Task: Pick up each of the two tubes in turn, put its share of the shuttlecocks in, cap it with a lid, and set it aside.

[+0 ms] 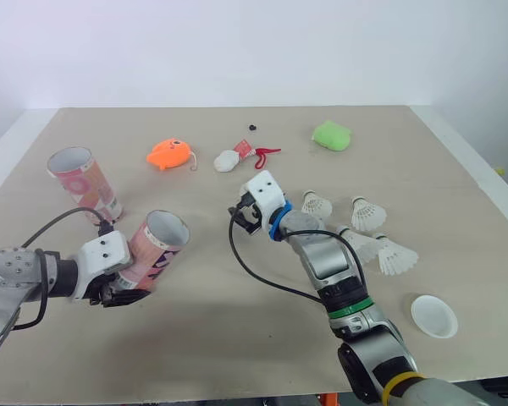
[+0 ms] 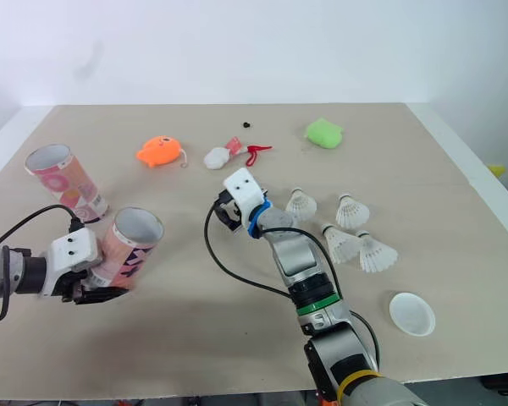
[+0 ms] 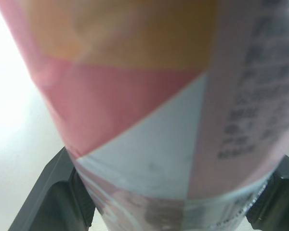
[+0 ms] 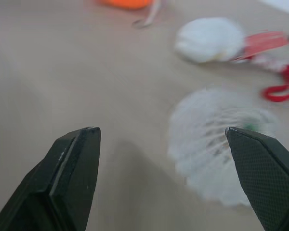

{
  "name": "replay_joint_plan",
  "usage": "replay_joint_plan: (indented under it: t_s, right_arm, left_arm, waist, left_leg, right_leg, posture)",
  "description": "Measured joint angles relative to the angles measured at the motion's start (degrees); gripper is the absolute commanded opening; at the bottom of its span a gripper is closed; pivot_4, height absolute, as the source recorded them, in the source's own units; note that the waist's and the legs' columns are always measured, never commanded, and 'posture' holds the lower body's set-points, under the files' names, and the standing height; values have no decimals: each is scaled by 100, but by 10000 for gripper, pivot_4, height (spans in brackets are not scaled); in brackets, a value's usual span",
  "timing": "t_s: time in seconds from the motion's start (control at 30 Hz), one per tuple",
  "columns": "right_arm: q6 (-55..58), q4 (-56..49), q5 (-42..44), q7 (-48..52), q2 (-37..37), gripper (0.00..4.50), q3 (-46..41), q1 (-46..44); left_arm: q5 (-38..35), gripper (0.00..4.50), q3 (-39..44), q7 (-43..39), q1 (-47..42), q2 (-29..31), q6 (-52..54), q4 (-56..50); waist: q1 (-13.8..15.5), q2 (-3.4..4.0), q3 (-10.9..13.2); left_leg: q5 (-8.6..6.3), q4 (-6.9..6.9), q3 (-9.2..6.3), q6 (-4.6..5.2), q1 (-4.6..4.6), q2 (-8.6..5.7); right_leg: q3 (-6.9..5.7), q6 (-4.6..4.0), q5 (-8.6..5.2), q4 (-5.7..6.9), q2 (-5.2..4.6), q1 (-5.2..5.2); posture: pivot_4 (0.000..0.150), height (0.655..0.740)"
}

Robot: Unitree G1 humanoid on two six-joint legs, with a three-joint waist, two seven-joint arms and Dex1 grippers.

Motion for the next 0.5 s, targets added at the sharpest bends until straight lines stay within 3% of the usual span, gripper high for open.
replay_joint_plan:
  t_s: [0.4, 0.5]
  right_arm:
    - [-54, 826, 558, -596, 428, 44146, -698, -285]
    - [-311, 1434, 686, -733, 546, 36758, -850, -504]
  left_arm:
    - [62, 33721, -151, -56, -185, 4, -53, 101]
    - [62, 33721, -155, -57, -193, 5, -40, 96]
  waist:
    - [0, 2, 1]
    - [0, 2, 1]
  left_leg:
    - [17, 0, -13, 2, -4, -4]
    - [17, 0, -13, 3, -5, -5]
  right_leg:
    - [2, 10, 12, -1, -1, 1]
    - [2, 11, 13, -1, -1, 1]
  posture:
    - [1500, 7400]
    - [1500, 7400]
